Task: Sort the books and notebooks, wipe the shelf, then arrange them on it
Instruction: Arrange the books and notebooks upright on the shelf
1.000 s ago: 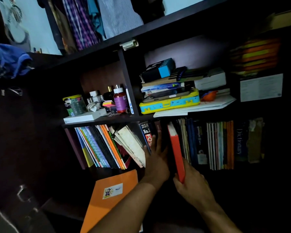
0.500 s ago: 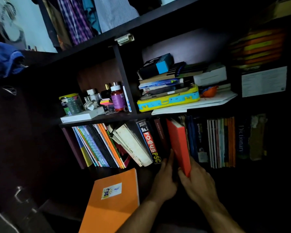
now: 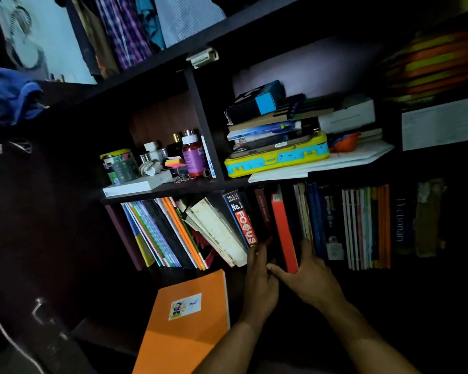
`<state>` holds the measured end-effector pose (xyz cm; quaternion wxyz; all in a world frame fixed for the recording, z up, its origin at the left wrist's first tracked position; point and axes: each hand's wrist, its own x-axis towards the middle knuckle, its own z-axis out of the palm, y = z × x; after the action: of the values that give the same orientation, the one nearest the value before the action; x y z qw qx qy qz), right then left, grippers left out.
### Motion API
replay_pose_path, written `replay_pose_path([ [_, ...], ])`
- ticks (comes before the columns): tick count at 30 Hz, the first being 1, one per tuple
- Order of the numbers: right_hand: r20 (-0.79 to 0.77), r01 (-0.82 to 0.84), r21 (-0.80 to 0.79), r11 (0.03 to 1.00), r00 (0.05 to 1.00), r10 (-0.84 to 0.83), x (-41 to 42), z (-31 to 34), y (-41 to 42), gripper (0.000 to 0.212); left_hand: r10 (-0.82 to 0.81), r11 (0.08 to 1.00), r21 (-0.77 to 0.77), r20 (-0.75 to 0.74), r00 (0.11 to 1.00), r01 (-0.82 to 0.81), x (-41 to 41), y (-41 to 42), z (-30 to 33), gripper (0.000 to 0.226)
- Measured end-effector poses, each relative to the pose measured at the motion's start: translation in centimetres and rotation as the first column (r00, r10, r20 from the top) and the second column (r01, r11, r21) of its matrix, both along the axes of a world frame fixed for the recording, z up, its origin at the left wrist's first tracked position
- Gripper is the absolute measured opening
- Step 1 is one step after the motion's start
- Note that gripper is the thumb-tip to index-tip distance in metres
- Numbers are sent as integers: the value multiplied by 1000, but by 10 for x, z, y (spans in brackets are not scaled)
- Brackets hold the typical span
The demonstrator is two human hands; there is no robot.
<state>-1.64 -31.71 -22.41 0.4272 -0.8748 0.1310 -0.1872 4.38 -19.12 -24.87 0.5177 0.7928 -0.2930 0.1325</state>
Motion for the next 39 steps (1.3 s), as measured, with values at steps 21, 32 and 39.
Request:
replay_pose_path([
  [21, 257, -8, -97, 995, 966, 33, 20, -16, -14, 30, 340, 925, -107, -198, 919, -365, 50, -5, 44, 76],
  [32, 92, -19, -242, 970, 995, 43, 21, -17, -12, 12, 183, 983, 16, -64, 981, -182, 44, 6, 32, 66],
  [39, 15, -96, -279, 955, 994, 105, 19, -11, -7, 44, 118, 992, 61, -84, 989, -114, 39, 9, 22, 100],
])
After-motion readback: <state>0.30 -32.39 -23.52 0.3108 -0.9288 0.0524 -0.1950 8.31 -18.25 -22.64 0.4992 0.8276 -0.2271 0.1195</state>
